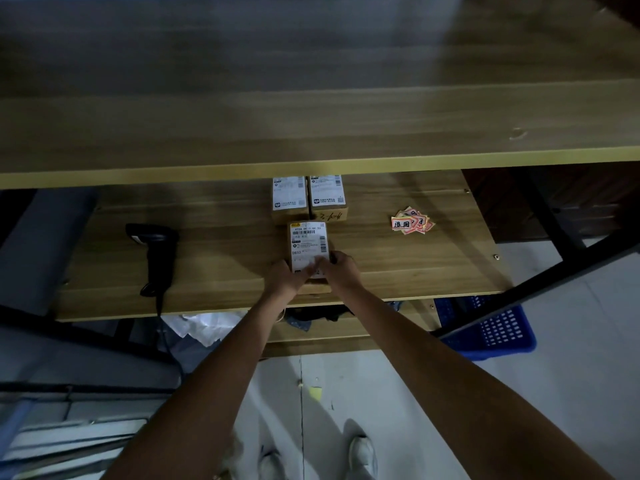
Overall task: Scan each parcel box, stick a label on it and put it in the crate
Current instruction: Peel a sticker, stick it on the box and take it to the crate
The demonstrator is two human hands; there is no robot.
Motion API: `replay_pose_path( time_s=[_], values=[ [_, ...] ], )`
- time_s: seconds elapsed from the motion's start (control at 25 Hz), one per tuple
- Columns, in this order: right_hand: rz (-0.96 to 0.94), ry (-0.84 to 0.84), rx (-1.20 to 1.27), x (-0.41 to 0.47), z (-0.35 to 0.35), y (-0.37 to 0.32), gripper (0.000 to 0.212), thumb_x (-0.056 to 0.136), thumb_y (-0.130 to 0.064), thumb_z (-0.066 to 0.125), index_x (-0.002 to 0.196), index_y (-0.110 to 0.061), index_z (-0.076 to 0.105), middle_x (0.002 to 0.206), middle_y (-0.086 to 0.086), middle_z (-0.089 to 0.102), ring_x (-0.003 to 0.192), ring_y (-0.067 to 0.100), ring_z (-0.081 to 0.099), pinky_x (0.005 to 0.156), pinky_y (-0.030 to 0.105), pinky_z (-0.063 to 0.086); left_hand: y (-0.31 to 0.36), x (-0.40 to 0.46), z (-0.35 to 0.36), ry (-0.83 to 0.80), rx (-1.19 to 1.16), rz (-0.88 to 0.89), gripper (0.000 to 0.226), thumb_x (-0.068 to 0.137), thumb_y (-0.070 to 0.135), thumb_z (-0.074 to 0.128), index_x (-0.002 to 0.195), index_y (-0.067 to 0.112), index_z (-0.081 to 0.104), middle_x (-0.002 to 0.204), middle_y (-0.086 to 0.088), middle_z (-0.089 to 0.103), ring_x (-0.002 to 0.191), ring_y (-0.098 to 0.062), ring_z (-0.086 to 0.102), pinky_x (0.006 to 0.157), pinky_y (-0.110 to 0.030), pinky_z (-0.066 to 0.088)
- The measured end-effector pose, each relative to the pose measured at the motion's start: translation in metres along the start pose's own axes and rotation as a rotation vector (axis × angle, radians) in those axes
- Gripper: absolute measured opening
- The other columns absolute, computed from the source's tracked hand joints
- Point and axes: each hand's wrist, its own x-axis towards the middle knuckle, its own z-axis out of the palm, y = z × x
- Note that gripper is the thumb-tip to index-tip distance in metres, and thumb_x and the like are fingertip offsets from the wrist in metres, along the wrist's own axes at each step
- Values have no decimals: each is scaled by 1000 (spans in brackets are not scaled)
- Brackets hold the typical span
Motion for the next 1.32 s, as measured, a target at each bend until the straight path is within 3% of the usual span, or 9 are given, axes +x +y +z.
replay_pose_path(
  time_s=[0.16, 0.28, 0.36, 0.48, 0.6, 0.72, 0.84, 1.16, 1.32],
  values=[
    [-41, 44, -45, 5, -28, -2, 43, 82, -53, 61, 110, -21, 65, 106, 2, 67, 88, 17, 66, 70, 31, 54, 19, 5, 1, 148, 229, 11, 58, 68, 55, 69, 108, 14, 58, 105, -4, 63, 102, -21, 63, 90, -34, 48],
    [-80, 195, -152, 19, -73, 0, 33, 81, -38, 67, 104, -14, 68, 107, 7, 64, 95, 25, 63, 73, 29, 45, 53, -7, 15, 351, 468, 252, 56, 83, 36, 66, 127, 6, 48, 131, -15, 50, 125, -32, 47, 103, -39, 37],
    [-101, 266, -216, 29, -105, 9, 28, 81, -30, 66, 102, -10, 68, 112, 14, 64, 100, 32, 63, 80, 33, 49, 71, -6, 34, 314, 385, 387, 38, 87, 23, 64, 118, 4, 52, 122, -16, 53, 115, -30, 51, 93, -34, 40],
    [-73, 294, -415, 37, -150, 26, 34, 82, -17, 61, 114, -10, 64, 127, 15, 55, 107, 36, 60, 87, 39, 51, 88, 1, 80, 180, 279, 429, 13, 87, 13, 63, 95, 6, 55, 95, -11, 56, 94, -27, 56, 76, -30, 39],
    [-127, 298, -626, 47, -179, 38, 47, 79, -13, 59, 126, -16, 58, 136, 8, 46, 117, 31, 53, 91, 38, 50, 102, 15, 120, 142, 344, 391, 6, 89, 11, 59, 93, 8, 60, 91, -7, 58, 89, -20, 56, 70, -25, 36],
    [-201, 201, -732, 58, -188, 42, 58, 79, -14, 58, 136, -20, 49, 146, 3, 39, 127, 28, 44, 95, 36, 46, 101, 42, 150, 133, 431, 352, 19, 86, 10, 55, 97, -1, 66, 102, -18, 66, 100, -30, 61, 80, -35, 48],
    [-235, 157, -799, 65, -189, 49, 62, 80, -19, 59, 140, -24, 43, 152, -1, 34, 131, 25, 42, 98, 34, 41, 102, 61, 173, 132, 577, 309, 29, 89, 22, 54, 109, 3, 66, 114, -17, 65, 111, -31, 58, 88, -38, 49],
    [-276, 153, -943, 75, -182, 60, 57, 82, -29, 62, 137, -30, 47, 149, 4, 34, 132, 27, 38, 100, 38, 37, 124, 90, 198, 165, 551, 193, 33, 92, 20, 54, 122, 8, 56, 128, -16, 54, 118, -32, 54, 91, -38, 47],
    [-283, 144, -948, 75, -184, 62, 59, 82, -31, 61, 139, -33, 45, 150, 5, 31, 134, 28, 35, 101, 38, 36, 123, 93, 205, 232, 490, 202, 23, 94, 17, 52, 113, 9, 62, 118, -13, 62, 113, -29, 57, 81, -34, 46]
  ],
)
